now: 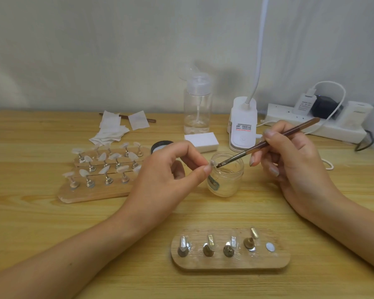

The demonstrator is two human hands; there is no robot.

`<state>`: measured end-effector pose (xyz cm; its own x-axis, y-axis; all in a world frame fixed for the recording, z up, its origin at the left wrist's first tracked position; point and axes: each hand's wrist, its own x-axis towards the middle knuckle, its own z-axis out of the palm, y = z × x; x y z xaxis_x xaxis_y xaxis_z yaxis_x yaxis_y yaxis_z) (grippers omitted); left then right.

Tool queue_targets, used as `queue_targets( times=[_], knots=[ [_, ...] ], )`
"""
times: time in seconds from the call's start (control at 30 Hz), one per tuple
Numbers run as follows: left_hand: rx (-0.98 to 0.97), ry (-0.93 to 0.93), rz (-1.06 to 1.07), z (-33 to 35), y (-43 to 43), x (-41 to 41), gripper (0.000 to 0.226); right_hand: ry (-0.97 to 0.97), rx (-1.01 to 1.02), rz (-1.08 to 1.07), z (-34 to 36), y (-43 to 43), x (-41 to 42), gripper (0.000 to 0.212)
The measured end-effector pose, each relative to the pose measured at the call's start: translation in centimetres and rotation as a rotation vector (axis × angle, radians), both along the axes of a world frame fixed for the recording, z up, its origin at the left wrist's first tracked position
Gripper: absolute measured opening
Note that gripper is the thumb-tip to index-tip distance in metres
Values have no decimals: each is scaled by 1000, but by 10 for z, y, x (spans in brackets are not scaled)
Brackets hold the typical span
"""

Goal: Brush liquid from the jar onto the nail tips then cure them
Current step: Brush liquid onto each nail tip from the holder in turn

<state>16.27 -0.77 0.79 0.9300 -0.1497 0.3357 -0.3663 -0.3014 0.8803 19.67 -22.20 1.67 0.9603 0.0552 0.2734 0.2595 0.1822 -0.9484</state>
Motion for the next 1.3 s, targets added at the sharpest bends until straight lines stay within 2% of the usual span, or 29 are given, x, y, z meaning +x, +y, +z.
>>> queue_targets(
  times=[0.2, 0.33, 0.43, 0.53, 0.93, 1.13, 1.3],
  knots=[
    [11, -11, -2, 0, 0, -1, 12, -60, 7, 50, 1, 0, -2, 21],
    [10, -12, 1, 0, 0, -1, 12, -29, -12, -31, 0, -1, 0, 20],
    [10, -12, -2, 1, 0, -2, 11, -96, 15, -6, 1, -1, -1, 28],
    [6, -6, 0, 1, 0, -2, 10, -137, 10, 64, 1, 0, -2, 21],
    [12, -8, -2, 0, 0, -1, 10, -178, 23, -36, 1, -1, -3, 22],
    [6, 0, -1, -1, 0, -1, 10, -231, -30, 65, 1, 2, -4, 20],
    [11, -6, -1, -1, 0, -1, 10, -224, -56, 1, 1, 2, -5, 18]
  ],
)
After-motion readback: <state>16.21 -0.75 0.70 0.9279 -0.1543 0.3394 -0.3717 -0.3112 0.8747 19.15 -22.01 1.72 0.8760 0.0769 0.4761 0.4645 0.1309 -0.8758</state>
